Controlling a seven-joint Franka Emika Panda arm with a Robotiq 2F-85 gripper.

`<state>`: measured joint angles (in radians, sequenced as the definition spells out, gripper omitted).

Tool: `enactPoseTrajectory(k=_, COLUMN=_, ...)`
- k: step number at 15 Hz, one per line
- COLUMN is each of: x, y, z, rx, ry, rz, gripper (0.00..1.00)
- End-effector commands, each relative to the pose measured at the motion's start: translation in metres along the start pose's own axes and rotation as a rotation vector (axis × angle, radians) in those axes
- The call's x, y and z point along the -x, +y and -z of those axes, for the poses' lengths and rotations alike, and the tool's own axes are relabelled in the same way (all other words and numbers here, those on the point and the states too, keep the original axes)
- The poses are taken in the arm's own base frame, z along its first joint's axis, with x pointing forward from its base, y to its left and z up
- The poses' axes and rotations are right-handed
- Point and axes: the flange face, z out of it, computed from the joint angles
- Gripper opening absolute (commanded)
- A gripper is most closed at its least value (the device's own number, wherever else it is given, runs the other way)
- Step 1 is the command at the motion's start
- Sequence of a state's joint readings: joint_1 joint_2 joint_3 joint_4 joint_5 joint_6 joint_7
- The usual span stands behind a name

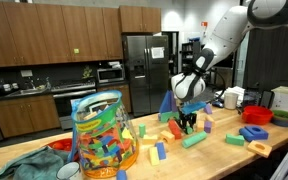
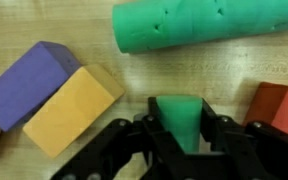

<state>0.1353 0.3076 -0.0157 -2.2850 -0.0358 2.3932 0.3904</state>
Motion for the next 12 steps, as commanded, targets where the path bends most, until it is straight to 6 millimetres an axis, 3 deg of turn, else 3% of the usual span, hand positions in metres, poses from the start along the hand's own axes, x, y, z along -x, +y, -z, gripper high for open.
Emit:
enactPoseTrajectory(k=1, x=-0.002, y=-0.004, z=0.012, rx=-0.036, ry=0.053, rz=0.035, gripper=0.15)
enactPoseTrajectory(k=7, x=-0.003, y=-0.026, z=0.015, rx=-0.072, ry=0.143, rz=0.087, gripper=0.15)
enactPoseTrajectory(k=12, x=0.000, y=-0.030, z=0.009, rx=-0.069, ry=0.144, rz=0.095, gripper=0.15)
